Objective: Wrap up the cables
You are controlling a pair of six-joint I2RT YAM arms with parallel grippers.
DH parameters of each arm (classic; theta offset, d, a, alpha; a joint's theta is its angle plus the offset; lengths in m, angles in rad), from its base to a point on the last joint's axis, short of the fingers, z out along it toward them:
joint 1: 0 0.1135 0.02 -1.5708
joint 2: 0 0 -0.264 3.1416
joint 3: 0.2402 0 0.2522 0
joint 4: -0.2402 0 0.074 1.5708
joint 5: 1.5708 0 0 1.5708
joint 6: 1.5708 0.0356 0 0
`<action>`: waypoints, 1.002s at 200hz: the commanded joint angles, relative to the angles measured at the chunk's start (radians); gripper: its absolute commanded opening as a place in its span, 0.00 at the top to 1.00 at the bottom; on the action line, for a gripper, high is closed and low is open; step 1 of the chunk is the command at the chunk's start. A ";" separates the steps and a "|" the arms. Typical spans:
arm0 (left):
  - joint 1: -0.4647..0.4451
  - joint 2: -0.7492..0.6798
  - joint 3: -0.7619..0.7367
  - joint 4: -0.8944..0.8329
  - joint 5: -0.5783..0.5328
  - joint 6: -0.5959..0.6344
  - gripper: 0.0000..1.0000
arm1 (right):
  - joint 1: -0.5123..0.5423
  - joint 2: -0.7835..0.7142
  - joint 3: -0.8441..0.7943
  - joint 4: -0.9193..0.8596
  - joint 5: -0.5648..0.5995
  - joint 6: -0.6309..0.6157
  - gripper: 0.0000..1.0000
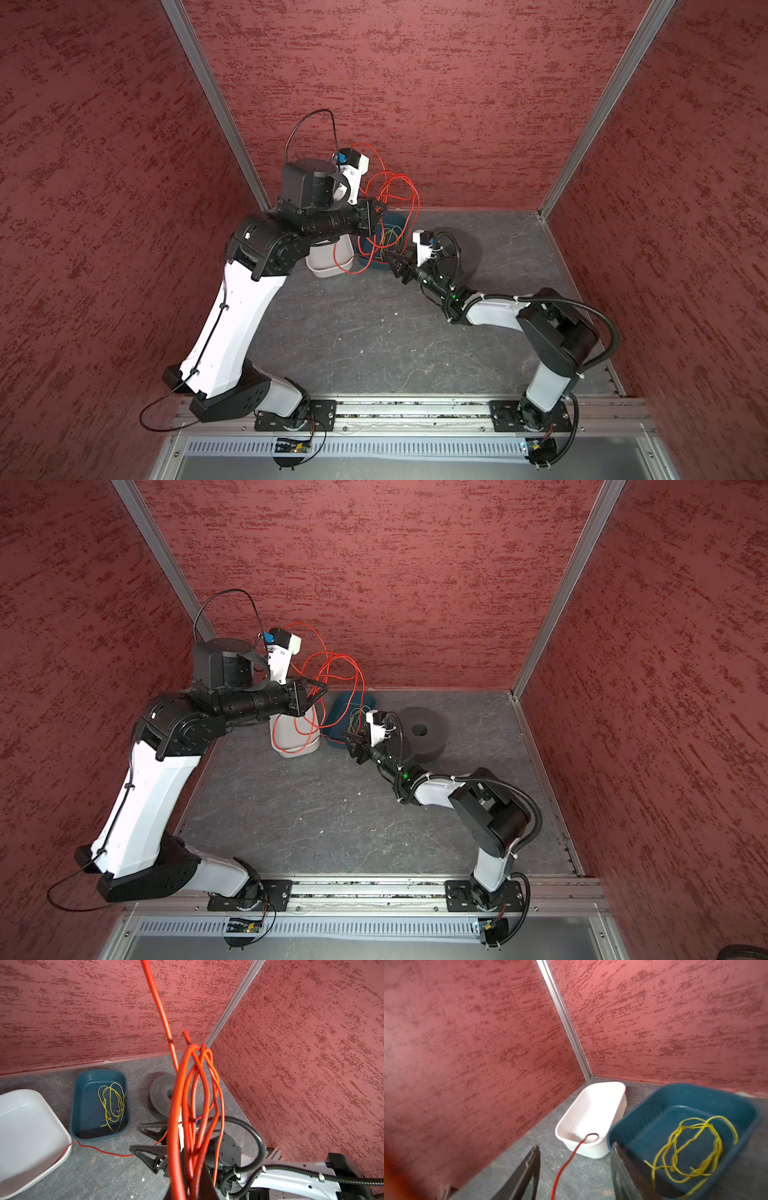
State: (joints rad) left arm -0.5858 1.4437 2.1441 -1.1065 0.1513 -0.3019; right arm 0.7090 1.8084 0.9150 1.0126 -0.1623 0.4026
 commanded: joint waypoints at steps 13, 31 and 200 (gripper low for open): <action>-0.005 -0.041 -0.012 -0.005 -0.088 0.016 1.00 | 0.005 0.020 0.035 0.117 0.028 0.043 0.97; 0.000 -0.062 -0.050 0.005 -0.116 0.030 1.00 | 0.004 -0.046 -0.001 0.082 0.071 0.004 1.00; 0.105 -0.198 -0.720 0.266 0.043 0.118 0.35 | -0.108 -0.764 0.055 -1.346 0.458 -0.391 1.00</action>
State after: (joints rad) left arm -0.5102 1.2858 1.4818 -0.8997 0.1215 -0.1783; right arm 0.6170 1.1080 1.0035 -0.2256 0.2302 0.0597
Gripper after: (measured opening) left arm 0.510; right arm 0.049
